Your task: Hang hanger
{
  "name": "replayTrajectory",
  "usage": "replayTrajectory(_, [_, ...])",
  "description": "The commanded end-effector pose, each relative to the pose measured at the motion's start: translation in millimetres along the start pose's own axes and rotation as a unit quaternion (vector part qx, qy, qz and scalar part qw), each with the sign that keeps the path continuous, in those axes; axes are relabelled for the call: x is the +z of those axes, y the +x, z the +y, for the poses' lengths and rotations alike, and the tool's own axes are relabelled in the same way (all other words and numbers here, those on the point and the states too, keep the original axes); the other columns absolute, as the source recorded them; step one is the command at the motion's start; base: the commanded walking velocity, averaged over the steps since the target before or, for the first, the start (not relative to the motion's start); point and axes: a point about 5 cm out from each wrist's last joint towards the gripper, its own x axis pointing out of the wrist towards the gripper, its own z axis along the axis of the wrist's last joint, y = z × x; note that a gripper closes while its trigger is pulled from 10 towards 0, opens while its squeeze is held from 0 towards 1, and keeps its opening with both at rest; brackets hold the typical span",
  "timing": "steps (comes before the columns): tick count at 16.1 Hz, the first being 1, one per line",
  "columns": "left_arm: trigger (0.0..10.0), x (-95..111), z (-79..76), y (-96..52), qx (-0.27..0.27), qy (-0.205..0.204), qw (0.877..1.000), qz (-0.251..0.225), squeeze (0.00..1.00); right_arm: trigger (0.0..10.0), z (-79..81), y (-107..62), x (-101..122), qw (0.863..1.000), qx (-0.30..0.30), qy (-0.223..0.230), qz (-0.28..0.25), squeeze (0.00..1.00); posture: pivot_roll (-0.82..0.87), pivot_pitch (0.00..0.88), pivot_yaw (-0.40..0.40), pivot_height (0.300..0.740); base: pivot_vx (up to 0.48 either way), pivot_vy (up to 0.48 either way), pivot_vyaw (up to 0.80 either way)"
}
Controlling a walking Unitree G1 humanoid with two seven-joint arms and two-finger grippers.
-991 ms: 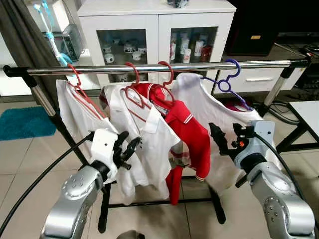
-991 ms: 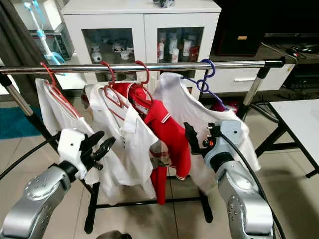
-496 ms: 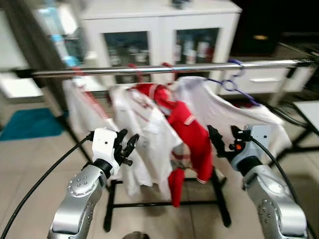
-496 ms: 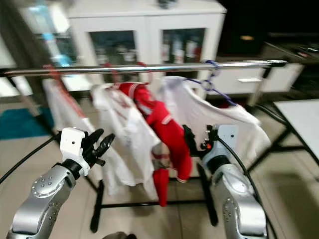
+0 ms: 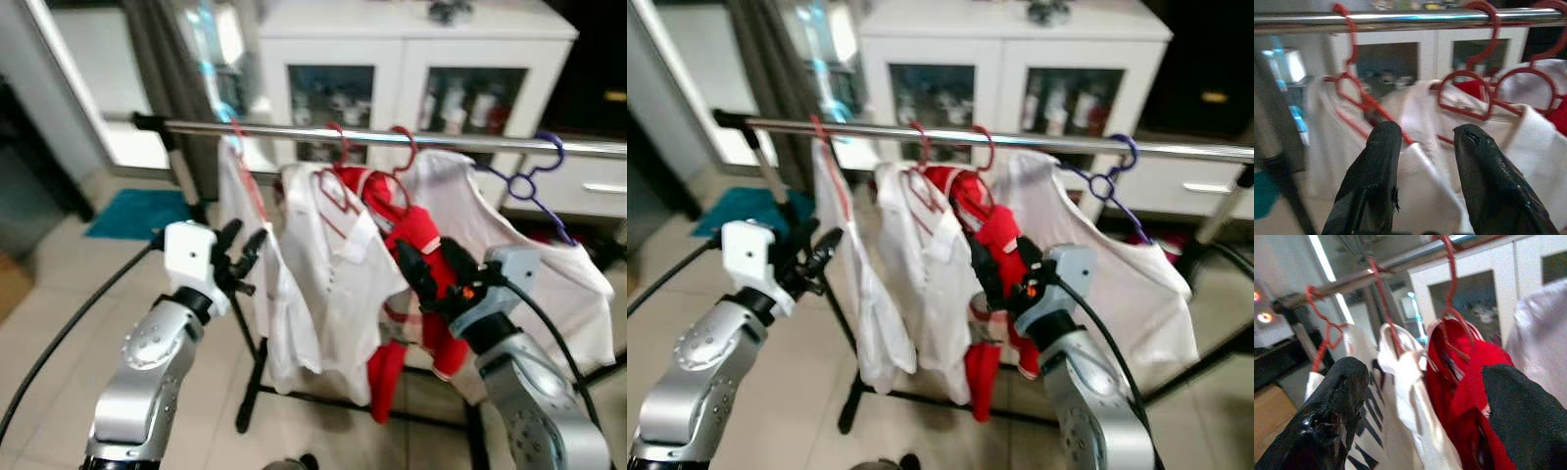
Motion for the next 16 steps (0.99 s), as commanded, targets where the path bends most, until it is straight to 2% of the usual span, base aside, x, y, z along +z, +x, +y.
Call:
replayTrajectory(1, [10.0, -3, 4.0, -3.9, 0.020, -0.003, 1.000, 0.010, 0.00, 10.0, -1.1, -2.3, 0, 1.000, 0.001, 0.004, 0.007, 0.00, -0.09, 0.000, 0.066, 0.740, 0.000, 0.000, 0.80])
replayTrajectory(3, [10.0, -3, 0.8, -13.1, 0.021, -0.004, 1.000, 0.017, 0.00, 10.0, -6.7, -3.3, -2, 1.000, -0.009, 0.003, 0.017, 0.00, -0.06, 0.000, 0.046, 0.740, 0.000, 0.000, 0.80])
replayTrajectory(5, [10.0, -6, -1.0, -15.5, 0.016, -0.016, 0.999, 0.026, 0.00, 10.0, -9.4, 1.3, 1, 0.999, -0.044, 0.010, 0.006, 0.00, -0.09, 0.000, 0.064, 0.740, 0.000, 0.000, 0.40])
replayTrajectory(6, [10.0, -9, -4.6, -13.1, -0.006, -0.013, 0.999, 0.037, 0.00, 10.0, -10.7, 7.7, 7, 0.998, -0.068, 0.003, 0.000, 0.00, -0.11, 0.000, 0.068, 0.740, 0.000, 0.000, 0.00])
replayTrajectory(8, [10.0, -13, 0.4, -12.9, -0.009, 0.006, 0.999, 0.050, 0.00, 10.0, -2.0, 13.1, 7, 0.998, -0.058, -0.026, 0.006, 0.00, -0.08, 0.000, 0.050, 0.740, 0.000, 0.262, 0.00])
replayTrajectory(10, [10.0, -9, 7.6, -7.6, 0.021, 0.006, 0.999, 0.042, 0.00, 10.0, -5.2, 20.2, 3, 0.996, -0.089, 0.010, -0.012, 0.00, -0.05, 0.000, 0.040, 0.740, 0.000, 0.356, 0.00])
replayTrajectory(11, [10.0, -6, 6.8, -3.2, 0.018, 0.006, 0.999, 0.038, 0.00, 10.0, -6.1, 22.2, 5, 0.995, -0.094, 0.007, -0.017, 0.00, -0.05, 0.000, 0.037, 0.740, 0.000, 0.390, 0.00])
replayTrajectory(12, [10.0, -1, 7.6, 3.3, 0.013, 0.007, 0.999, 0.032, 0.00, 10.0, -5.7, 26.4, 6, 0.994, -0.105, -0.010, -0.022, 0.00, -0.05, 0.000, 0.032, 0.740, 0.000, 0.390, 0.00])
replayTrajectory(13, [10.0, -3, 7.1, 4.6, 0.008, 0.017, 0.999, 0.039, 0.00, 10.0, -7.9, 26.4, 9, 0.991, -0.119, -0.036, -0.051, 0.01, -0.04, 0.000, 0.025, 0.740, 0.000, 0.390, 0.00])
replayTrajectory(14, [10.0, -3, 5.1, 4.7, 0.004, 0.025, 0.999, 0.043, 0.00, 10.0, -6.3, 23.6, 16, 0.989, -0.111, -0.043, -0.090, 0.66, -0.03, 0.000, 0.018, 0.740, 0.000, 0.390, 0.00])
replayTrajectory(15, [10.0, -2, -0.1, 3.2, -0.002, 0.009, 0.999, 0.038, 0.00, 10.0, -8.4, 23.3, 8, 0.991, -0.121, -0.022, -0.054, 1.00, -0.04, 0.000, 0.018, 0.740, 0.000, 0.390, 0.00])
replayTrajectory(16, [10.0, -4, -2.4, 2.0, -0.003, 0.007, 0.999, 0.041, 0.00, 10.0, -10.3, 23.0, 3, 0.991, -0.128, -0.021, -0.033, 1.00, -0.04, 0.000, 0.023, 0.740, 0.000, 0.371, 0.00])
